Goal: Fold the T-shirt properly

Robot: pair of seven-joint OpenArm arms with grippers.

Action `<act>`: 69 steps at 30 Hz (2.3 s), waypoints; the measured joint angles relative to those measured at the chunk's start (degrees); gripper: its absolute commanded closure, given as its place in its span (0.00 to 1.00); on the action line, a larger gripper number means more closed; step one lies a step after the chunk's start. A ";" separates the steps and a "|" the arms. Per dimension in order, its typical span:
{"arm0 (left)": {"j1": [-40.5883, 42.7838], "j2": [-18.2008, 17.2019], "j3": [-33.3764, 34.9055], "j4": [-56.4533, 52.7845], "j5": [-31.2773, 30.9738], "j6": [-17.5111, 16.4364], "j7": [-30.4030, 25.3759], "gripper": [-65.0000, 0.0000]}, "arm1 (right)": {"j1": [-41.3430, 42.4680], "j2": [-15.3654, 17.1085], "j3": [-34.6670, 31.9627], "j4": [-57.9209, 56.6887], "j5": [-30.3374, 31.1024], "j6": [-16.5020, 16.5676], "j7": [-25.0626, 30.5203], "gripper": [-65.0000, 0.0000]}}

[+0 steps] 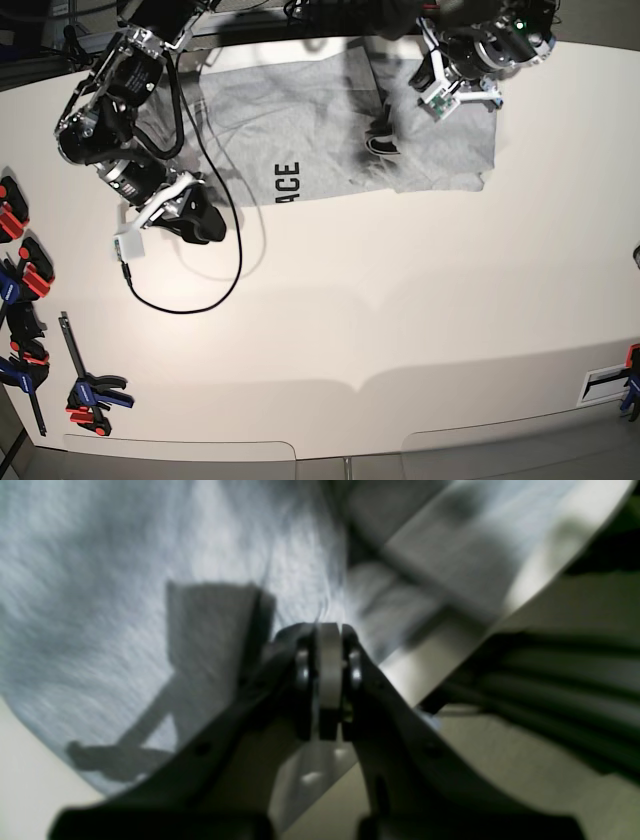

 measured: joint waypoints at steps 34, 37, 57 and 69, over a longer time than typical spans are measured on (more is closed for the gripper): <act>-0.20 0.00 0.00 6.34 -14.80 -7.54 8.63 0.61 | -0.02 0.00 0.00 0.00 0.04 -0.02 0.02 0.75; -1.88 0.04 0.00 6.34 -10.93 -7.61 6.19 0.61 | 0.00 0.02 0.00 0.00 0.04 0.00 0.07 0.75; -26.01 0.20 0.09 -17.31 -11.23 -0.11 0.15 0.67 | -0.02 -0.13 0.00 0.00 -0.20 0.02 0.04 0.75; -26.16 0.31 0.07 -22.16 -17.27 -0.92 12.04 0.67 | -0.02 -0.46 0.00 0.00 -0.20 0.02 0.02 0.75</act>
